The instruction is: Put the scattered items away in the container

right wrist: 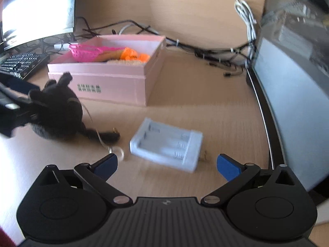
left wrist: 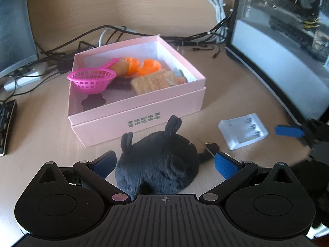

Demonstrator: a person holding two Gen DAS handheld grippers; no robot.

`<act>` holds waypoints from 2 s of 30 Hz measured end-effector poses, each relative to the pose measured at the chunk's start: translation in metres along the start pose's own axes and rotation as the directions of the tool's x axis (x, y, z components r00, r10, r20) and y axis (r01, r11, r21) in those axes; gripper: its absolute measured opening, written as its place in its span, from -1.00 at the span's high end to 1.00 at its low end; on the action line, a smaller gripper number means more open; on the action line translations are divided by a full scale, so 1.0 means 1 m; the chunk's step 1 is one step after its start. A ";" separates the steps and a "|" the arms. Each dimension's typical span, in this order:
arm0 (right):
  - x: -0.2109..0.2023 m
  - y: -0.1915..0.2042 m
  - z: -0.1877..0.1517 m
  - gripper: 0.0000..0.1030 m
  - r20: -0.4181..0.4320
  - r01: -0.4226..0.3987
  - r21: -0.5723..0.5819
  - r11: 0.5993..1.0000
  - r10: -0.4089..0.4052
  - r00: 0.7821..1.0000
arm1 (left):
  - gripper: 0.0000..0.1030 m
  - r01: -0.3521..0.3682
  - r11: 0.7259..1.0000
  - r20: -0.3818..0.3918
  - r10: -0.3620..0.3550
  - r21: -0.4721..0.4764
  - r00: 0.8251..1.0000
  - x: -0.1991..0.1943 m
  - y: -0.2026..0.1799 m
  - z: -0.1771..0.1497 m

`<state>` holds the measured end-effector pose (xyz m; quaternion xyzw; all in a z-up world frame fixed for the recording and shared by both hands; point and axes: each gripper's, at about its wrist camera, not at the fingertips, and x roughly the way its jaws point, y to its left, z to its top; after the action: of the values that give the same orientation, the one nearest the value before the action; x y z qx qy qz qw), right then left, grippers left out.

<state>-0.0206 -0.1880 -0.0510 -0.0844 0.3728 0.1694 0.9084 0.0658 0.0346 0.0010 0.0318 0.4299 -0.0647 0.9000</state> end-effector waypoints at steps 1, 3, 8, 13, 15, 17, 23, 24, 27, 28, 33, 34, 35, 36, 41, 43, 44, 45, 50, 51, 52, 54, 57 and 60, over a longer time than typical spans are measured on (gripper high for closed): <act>0.000 -0.002 -0.003 -0.99 -0.010 -0.008 0.015 1.000 0.008 1.000 | -1.00 -0.008 1.000 -0.009 0.008 -0.009 1.000 0.004 0.000 0.000; -0.001 -0.004 -0.007 -0.99 -0.024 -0.025 0.040 0.999 0.026 0.999 | -1.00 -0.013 0.999 -0.030 0.012 -0.032 0.999 0.012 0.002 0.000; -0.001 -0.002 -0.013 -1.00 -0.036 -0.034 0.045 0.998 0.036 0.999 | -1.00 -0.040 0.996 -0.047 0.036 -0.075 0.998 0.022 0.007 -0.005; -0.002 0.001 -0.014 -1.00 -0.035 -0.023 0.034 0.999 0.024 0.999 | -0.87 -0.039 0.996 -0.039 0.036 -0.075 0.999 0.017 0.010 -0.009; -0.001 0.001 -0.013 -1.00 -0.041 -0.015 0.041 0.999 0.017 0.999 | -0.75 -0.030 0.997 -0.035 0.028 -0.077 0.999 0.014 0.012 -0.009; -0.001 0.003 -0.012 -1.00 -0.047 -0.006 0.050 0.999 0.008 0.999 | -0.74 -0.036 0.997 -0.031 0.034 -0.074 0.999 0.011 0.014 -0.010; -0.003 0.013 -0.010 -1.00 -0.074 -0.067 -0.010 0.998 0.066 0.995 | -0.73 -0.043 0.997 -0.020 0.042 -0.057 0.999 -0.007 0.026 -0.020; -0.004 0.015 -0.009 -1.00 -0.078 -0.074 -0.016 0.997 0.073 0.994 | -0.73 -0.044 0.998 -0.019 0.043 -0.054 0.999 -0.011 0.028 -0.021; -0.010 0.021 -0.008 -1.00 -0.039 -0.057 -0.031 0.998 0.055 0.998 | -0.73 -0.040 0.997 -0.021 0.039 -0.066 0.999 -0.020 0.038 -0.026; -0.014 0.022 -0.007 -1.00 -0.002 -0.024 -0.034 0.999 0.024 1.000 | -0.73 -0.039 0.997 -0.025 0.037 -0.073 0.999 -0.022 0.041 -0.027; -0.018 0.013 0.004 -1.00 0.098 0.070 0.029 0.997 -0.073 0.993 | -0.73 -0.039 0.995 -0.036 0.035 -0.097 0.999 -0.024 0.051 -0.035; -0.015 0.011 0.007 -1.00 0.096 0.084 0.038 0.996 -0.087 0.992 | -0.73 -0.036 0.994 -0.035 0.033 -0.100 0.999 -0.025 0.052 -0.036; -0.012 0.010 0.008 -1.00 0.093 0.100 0.043 0.994 -0.104 0.990 | -0.73 -0.035 0.994 -0.032 0.031 -0.102 0.999 -0.026 0.053 -0.036; -0.010 0.009 0.009 -1.00 0.087 0.116 0.050 0.992 -0.120 0.989 | -0.73 -0.035 0.994 -0.026 0.033 -0.103 0.999 -0.028 0.054 -0.036; -0.006 0.009 0.008 -1.00 0.078 0.136 0.075 0.988 -0.142 0.987 | -0.73 -0.029 0.993 -0.009 0.028 -0.116 1.000 -0.034 0.057 -0.037; -0.004 0.009 0.008 -1.00 0.077 0.144 0.082 0.986 -0.151 0.986 | -0.73 -0.029 0.993 -0.011 0.027 -0.115 1.000 -0.035 0.057 -0.039; -0.002 0.009 0.008 -1.00 0.071 0.147 0.085 0.986 -0.153 0.986 | -0.73 -0.029 0.993 -0.013 0.027 -0.116 1.000 -0.035 0.056 -0.039; 0.000 0.008 0.009 -1.00 0.065 0.150 0.089 0.985 -0.156 0.986 | -0.73 -0.029 0.993 -0.014 0.028 -0.117 1.000 -0.035 0.057 -0.040; 0.011 0.003 0.013 -1.00 0.042 0.152 0.134 0.979 -0.159 0.986 | -0.73 -0.038 0.991 -0.018 0.036 -0.126 0.999 -0.035 0.058 -0.043; 0.013 0.003 0.014 -1.00 0.036 0.149 0.148 0.978 -0.156 0.987 | -0.73 -0.039 0.991 -0.018 0.037 -0.127 0.999 -0.035 0.058 -0.043; 0.015 0.003 0.015 -1.00 0.033 0.145 0.163 0.976 -0.152 0.988 | -0.73 -0.039 0.991 -0.019 0.037 -0.127 0.999 -0.036 0.058 -0.044; 0.017 0.005 0.017 -1.00 0.027 0.142 0.183 0.973 -0.149 0.988 | -0.73 -0.041 0.991 -0.022 0.039 -0.128 0.999 -0.036 0.058 -0.045; 0.019 0.010 0.021 -1.00 0.023 0.148 0.212 0.966 -0.156 0.987 | -0.73 -0.042 0.991 -0.027 0.039 -0.129 0.999 -0.035 0.059 -0.047; 0.021 0.018 0.024 -1.00 0.035 0.164 0.206 0.965 -0.175 0.984 | -0.73 -0.041 0.991 -0.035 0.036 -0.130 0.999 -0.035 0.060 -0.048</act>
<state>0.0021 -0.1594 -0.0491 -0.0188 0.3551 0.0543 0.9331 0.0160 0.1027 -0.0022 -0.0176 0.4470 -0.0187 0.8942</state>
